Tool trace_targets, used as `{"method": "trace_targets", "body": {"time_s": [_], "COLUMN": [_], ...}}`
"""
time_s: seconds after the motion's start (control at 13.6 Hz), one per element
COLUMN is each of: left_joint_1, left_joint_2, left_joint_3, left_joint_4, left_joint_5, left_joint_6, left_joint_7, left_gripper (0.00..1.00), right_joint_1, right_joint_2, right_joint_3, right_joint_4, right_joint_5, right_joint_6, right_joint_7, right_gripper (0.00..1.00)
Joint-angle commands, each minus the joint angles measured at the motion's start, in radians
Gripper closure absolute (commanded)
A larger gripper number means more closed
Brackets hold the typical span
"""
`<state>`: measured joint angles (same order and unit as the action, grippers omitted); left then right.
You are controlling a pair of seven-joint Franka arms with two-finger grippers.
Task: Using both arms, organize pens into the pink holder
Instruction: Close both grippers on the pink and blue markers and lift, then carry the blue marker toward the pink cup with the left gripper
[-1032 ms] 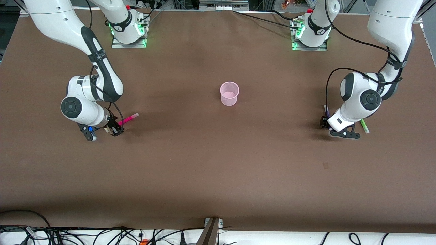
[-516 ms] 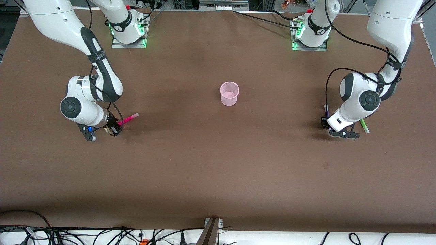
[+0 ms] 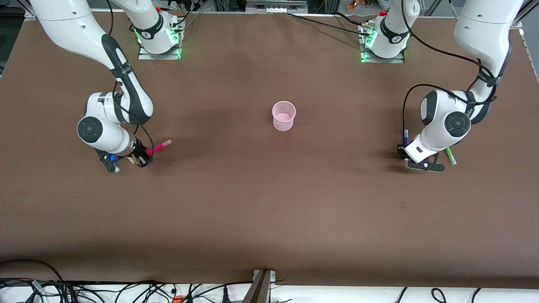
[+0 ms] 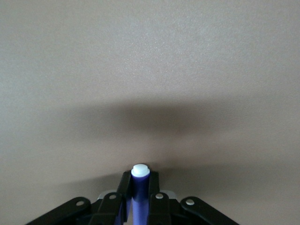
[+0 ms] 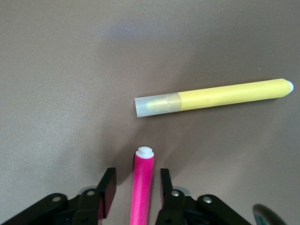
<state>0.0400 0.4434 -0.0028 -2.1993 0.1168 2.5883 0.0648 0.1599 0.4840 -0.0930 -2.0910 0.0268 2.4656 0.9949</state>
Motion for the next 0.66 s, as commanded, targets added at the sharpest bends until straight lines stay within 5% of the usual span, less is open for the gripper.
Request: {"method": "trace_targets", "body": {"time_s": [0.0, 0.22, 0.59], "left_joint_1": [-0.025, -0.028, -0.023], "left_joint_2": [-0.035, -0.048, -0.052], "left_joint_3": [-0.014, -0.074, -0.256], "left_joint_4": [0.074, 0.278, 0.544], "left_joint_5": [0.017, 0.015, -0.09], "left_joint_6": [-0.157, -0.533, -0.873], "left_joint_7": [0.003, 0.01, 0.013], "left_gripper": [1.0, 1.0, 1.0], "right_joint_1": [-0.005, -0.005, 0.004], "right_joint_2": [-0.004, -0.013, -0.111], "right_joint_3": [0.001, 0.001, 0.002], "right_joint_4": [-0.011, 0.005, 0.067], "right_joint_5": [0.01, 0.008, -0.004], "right_joint_6": [0.012, -0.028, -0.209], "right_joint_7": [-0.047, -0.094, -0.09], "right_gripper": [0.84, 1.0, 1.0]}}
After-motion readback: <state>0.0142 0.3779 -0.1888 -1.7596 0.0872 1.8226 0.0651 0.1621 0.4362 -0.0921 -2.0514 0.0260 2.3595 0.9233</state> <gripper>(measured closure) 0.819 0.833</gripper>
